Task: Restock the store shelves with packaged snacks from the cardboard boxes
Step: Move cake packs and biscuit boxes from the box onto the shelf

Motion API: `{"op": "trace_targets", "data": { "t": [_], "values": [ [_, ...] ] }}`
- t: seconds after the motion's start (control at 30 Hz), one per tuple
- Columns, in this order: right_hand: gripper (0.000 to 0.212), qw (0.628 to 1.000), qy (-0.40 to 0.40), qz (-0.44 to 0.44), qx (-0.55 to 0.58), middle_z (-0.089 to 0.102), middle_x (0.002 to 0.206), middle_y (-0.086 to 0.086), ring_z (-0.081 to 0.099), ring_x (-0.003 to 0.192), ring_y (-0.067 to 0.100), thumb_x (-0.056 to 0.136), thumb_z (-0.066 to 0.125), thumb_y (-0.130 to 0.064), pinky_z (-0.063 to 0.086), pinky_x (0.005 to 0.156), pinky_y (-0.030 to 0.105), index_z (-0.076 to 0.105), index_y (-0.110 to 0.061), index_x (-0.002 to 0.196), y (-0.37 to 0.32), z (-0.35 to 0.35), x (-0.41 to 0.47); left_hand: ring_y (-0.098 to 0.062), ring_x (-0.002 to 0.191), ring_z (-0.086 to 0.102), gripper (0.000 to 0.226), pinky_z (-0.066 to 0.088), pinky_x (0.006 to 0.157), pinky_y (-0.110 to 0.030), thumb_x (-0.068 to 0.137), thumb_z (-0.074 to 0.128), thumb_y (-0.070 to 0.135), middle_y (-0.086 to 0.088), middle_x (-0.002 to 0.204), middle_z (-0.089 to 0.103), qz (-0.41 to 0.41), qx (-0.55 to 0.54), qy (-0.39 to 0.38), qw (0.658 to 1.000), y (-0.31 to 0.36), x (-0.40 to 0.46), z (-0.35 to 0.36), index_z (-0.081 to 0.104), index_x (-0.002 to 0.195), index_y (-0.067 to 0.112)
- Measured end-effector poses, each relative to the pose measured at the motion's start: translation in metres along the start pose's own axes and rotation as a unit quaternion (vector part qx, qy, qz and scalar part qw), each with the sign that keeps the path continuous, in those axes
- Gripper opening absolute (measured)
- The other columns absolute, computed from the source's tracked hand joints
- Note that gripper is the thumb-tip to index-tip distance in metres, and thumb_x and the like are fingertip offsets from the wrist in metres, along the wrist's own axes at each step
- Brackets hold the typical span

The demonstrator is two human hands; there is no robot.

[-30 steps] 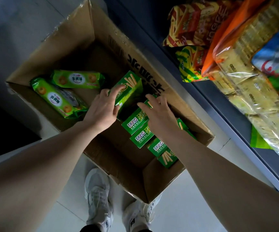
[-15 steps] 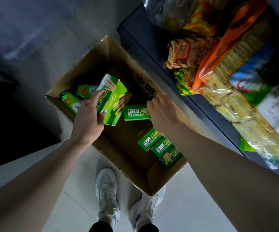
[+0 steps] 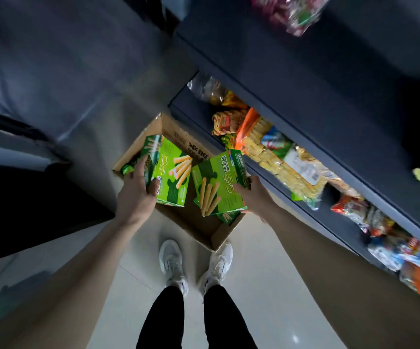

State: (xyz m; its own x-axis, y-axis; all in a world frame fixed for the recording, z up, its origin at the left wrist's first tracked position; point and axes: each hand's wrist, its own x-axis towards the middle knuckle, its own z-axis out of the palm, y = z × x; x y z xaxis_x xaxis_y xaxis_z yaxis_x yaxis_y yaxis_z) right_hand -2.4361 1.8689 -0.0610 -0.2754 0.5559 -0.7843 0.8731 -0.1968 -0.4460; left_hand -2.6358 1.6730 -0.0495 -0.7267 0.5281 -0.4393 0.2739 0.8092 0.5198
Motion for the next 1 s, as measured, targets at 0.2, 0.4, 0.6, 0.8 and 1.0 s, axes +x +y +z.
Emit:
{"op": "trace_targets", "data": {
  "t": [0.2,0.4,0.6,0.8,1.0],
  "values": [
    [0.057,0.997,0.066,-0.050,0.005,0.060,0.110,0.010,0.063,0.100,0.035,0.089,0.056,-0.055,0.056,0.083,0.059,0.044,-0.018,0.131,-0.036,-0.067,-0.127,-0.047,0.109,0.055,0.063,0.045,0.097,-0.051,0.096,0.060,0.022,-0.026,0.127,0.051,0.070,0.028,0.018,0.997,0.080,-0.057,-0.101,0.033,0.154,0.022],
    [0.048,0.970,0.174,-0.157,-0.065,0.055,0.123,0.009,0.055,0.105,0.028,0.102,0.049,-0.044,0.042,0.083,0.035,0.044,-0.019,0.143,-0.070,-0.141,-0.231,-0.023,0.080,0.060,0.047,0.050,0.080,-0.034,0.101,0.051,0.036,-0.015,0.123,0.058,0.175,0.065,-0.006,0.982,0.162,-0.088,-0.193,0.039,0.146,0.044],
    [0.053,0.942,0.223,-0.242,-0.063,0.053,0.121,0.001,0.055,0.111,0.022,0.100,0.053,-0.048,0.043,0.095,0.035,0.046,-0.021,0.145,-0.095,-0.209,-0.319,-0.020,0.098,0.064,0.035,0.051,0.087,-0.036,0.096,0.060,0.033,0.002,0.110,0.068,0.289,0.017,-0.033,0.957,0.237,-0.112,-0.265,0.061,0.131,0.038],
    [0.051,0.895,0.311,-0.320,-0.027,0.062,0.116,-0.006,0.063,0.100,0.017,0.093,0.064,-0.050,0.052,0.085,0.032,0.050,-0.028,0.137,-0.112,-0.274,-0.400,-0.016,0.106,0.061,0.029,0.049,0.095,-0.041,0.093,0.061,0.044,0.010,0.119,0.064,0.391,0.064,-0.038,0.918,0.320,-0.138,-0.325,0.063,0.122,0.049],
    [0.035,0.850,0.387,-0.356,-0.036,0.065,0.109,-0.011,0.066,0.092,0.014,0.089,0.068,-0.055,0.059,0.078,0.040,0.060,-0.042,0.120,-0.114,-0.346,-0.483,-0.018,0.117,0.056,0.023,0.045,0.098,-0.038,0.094,0.062,0.045,0.007,0.129,0.061,0.492,0.055,-0.047,0.867,0.408,-0.174,-0.367,0.063,0.116,0.052]
  ]
}}
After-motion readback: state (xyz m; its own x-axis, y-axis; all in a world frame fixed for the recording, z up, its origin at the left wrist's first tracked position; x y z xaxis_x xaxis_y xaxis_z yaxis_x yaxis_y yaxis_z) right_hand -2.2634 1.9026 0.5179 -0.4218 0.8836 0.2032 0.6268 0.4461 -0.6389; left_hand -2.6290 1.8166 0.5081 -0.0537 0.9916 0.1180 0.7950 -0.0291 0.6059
